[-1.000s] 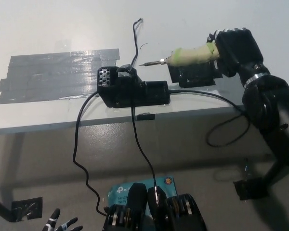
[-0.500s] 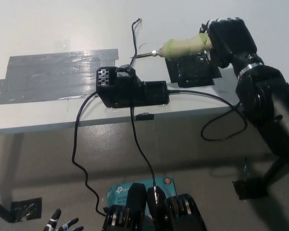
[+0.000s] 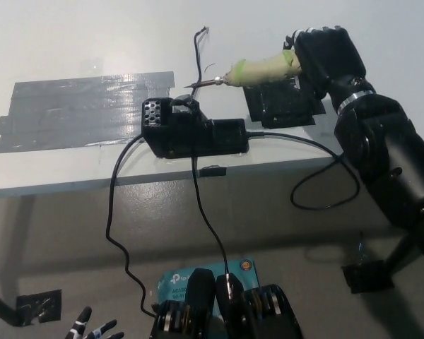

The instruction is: The robot uses its right hand to grab and lift the soldering gun kept on the middle of the table and puts it in its base

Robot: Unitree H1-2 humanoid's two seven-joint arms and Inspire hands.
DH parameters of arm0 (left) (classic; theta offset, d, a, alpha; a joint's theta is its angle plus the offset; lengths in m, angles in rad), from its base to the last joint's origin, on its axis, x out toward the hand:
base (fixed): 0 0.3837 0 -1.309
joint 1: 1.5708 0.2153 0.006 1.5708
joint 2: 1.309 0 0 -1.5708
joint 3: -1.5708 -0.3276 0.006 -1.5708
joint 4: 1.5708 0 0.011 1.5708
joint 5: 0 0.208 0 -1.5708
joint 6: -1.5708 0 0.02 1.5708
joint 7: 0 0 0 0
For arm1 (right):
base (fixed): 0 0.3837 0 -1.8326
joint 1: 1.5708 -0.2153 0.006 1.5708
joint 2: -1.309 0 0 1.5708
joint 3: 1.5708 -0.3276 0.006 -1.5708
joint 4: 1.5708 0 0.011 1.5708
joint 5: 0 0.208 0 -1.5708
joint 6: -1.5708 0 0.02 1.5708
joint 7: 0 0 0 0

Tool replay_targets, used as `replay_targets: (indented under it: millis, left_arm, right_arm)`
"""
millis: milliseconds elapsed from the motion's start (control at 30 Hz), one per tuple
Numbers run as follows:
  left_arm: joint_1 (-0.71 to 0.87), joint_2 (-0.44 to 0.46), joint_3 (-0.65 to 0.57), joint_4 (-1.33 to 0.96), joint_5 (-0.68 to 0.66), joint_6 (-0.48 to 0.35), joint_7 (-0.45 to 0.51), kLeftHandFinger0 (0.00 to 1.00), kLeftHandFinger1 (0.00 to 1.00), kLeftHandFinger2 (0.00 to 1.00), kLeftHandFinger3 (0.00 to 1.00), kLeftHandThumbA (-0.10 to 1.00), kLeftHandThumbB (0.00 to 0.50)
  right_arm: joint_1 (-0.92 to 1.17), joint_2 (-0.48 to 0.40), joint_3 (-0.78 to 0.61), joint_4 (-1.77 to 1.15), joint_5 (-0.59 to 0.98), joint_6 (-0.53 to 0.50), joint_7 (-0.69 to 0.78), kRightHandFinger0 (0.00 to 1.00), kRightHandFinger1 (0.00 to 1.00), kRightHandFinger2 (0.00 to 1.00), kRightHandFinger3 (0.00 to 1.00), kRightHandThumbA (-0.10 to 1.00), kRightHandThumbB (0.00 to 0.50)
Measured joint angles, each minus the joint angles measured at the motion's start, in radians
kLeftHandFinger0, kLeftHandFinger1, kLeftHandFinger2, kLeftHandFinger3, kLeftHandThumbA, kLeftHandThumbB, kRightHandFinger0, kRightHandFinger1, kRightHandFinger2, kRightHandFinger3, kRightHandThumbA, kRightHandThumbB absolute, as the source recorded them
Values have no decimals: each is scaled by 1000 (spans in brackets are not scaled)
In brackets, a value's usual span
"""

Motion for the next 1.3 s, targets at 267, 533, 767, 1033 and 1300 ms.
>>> replay_targets:
  millis: [267, 533, 767, 1033, 1300]
  left_arm:
    - [-8, -1, -1, 0, 0, 0, 0, 1000, 1000, 1000, 1000, 1000, 500]
    - [-14, -2, -1, 0, 0, 0, 0, 1000, 1000, 1000, 1000, 1000, 500]
    - [-13, -2, -1, 0, 0, 0, 0, 1000, 1000, 1000, 1000, 1000, 500]
    - [-9, -2, 0, 0, -1, -1, 0, 1000, 1000, 1000, 1000, 1000, 500]
    - [2, -3, 0, -1, -1, -1, 0, 1000, 1000, 1000, 1000, 1000, 500]
  right_arm:
    - [3, -18, 24, 20, -16, -14, -6, 0, 67, 441, 370, -100, 131]
    - [10, -34, 47, 25, -35, -25, -12, 0, 60, 487, 358, -100, 1]
    - [20, -27, 54, 23, -44, -13, -9, 0, 106, 527, 455, -100, 0]
    - [11, 9, 54, 56, -51, 2, -15, 0, 8, 440, 417, -100, 11]
    - [-18, 41, 54, 76, -60, 15, -20, 0, 0, 345, 370, -100, 95]
